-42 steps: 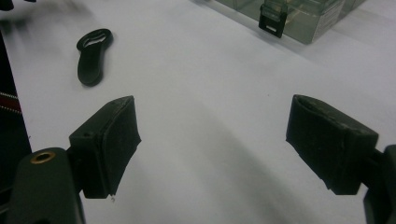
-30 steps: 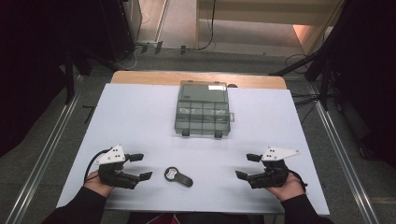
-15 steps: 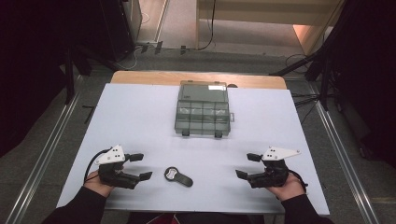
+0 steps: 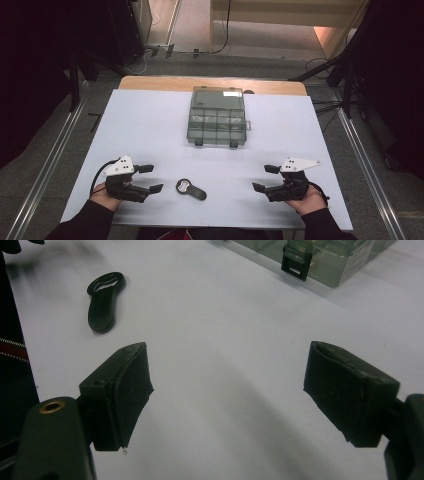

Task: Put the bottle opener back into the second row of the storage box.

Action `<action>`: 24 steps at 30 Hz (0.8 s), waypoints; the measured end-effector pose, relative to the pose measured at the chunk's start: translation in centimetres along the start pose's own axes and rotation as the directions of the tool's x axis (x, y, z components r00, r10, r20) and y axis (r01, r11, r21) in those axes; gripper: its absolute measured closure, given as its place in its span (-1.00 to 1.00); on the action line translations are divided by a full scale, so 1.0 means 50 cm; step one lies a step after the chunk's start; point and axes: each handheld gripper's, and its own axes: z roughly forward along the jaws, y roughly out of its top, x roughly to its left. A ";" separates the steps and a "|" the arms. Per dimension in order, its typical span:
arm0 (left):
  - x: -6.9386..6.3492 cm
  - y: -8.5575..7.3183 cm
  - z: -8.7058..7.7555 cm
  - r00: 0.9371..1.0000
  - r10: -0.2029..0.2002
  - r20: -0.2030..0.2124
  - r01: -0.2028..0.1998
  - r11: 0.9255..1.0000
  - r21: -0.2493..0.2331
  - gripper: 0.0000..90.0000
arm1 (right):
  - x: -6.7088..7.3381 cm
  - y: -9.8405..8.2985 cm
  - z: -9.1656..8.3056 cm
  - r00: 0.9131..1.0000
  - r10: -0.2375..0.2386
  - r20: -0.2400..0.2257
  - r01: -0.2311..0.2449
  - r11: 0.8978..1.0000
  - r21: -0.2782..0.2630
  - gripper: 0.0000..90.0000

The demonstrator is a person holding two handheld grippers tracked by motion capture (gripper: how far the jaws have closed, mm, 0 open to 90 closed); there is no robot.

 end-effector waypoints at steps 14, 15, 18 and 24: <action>0.001 0.000 0.001 1.000 0.002 0.002 -0.002 1.000 0.005 -0.53 | -0.006 0.006 0.003 0.999 -0.029 -0.038 0.029 1.000 0.001 -0.53; 0.001 0.000 0.001 1.000 0.002 0.003 -0.002 1.000 0.006 -0.53 | -0.006 0.007 0.004 0.998 -0.036 -0.043 0.036 0.999 0.001 -0.53; 0.001 0.000 0.001 1.000 0.000 0.003 0.000 1.000 0.003 -0.53 | -0.007 0.013 0.008 0.997 -0.047 -0.064 0.047 0.999 0.000 -0.53; 0.002 0.000 0.002 1.000 -0.001 0.000 0.001 1.000 0.004 -0.53 | -0.012 0.023 0.019 0.995 -0.055 -0.079 0.055 0.998 0.003 -0.53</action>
